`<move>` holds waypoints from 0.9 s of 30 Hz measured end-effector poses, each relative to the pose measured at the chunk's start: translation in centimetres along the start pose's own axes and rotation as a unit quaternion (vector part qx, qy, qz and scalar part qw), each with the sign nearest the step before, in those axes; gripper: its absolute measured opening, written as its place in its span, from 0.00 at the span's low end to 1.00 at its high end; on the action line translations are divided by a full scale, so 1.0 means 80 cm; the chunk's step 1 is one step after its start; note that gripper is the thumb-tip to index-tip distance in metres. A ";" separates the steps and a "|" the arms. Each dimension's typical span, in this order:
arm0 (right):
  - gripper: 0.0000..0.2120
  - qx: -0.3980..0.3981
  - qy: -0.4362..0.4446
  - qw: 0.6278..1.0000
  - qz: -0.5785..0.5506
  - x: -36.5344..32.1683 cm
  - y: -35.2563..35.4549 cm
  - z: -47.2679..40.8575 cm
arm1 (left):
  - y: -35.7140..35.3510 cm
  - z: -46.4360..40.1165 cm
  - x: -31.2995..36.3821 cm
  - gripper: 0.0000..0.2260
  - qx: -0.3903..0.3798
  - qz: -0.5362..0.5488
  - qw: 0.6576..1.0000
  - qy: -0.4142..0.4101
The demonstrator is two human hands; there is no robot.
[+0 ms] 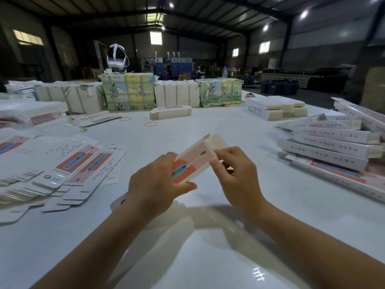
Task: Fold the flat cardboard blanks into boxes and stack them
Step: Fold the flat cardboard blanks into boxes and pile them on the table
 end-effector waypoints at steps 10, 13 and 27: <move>0.12 -0.030 -0.153 0.978 -0.139 0.020 -0.005 -0.003 | 0.000 0.002 0.010 0.30 0.008 -0.082 0.996 -0.046; 0.14 -0.035 -0.194 0.965 -0.175 0.023 -0.009 -0.002 | -0.003 0.003 0.015 0.31 0.019 -0.102 0.994 -0.044; 0.22 -0.024 -0.418 0.781 -0.463 0.040 -0.011 -0.004 | -0.013 0.004 0.015 0.30 0.018 -0.054 0.998 -0.025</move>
Point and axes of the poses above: each hand's wrist, its own z-axis away from the middle knuckle, its own y-axis out of the back of the hand, x = y × z, the point moved 4 cm from there along -z, towards the middle knuckle, and after that the axes turned 10 degrees about -z, right-handed, at the moved point
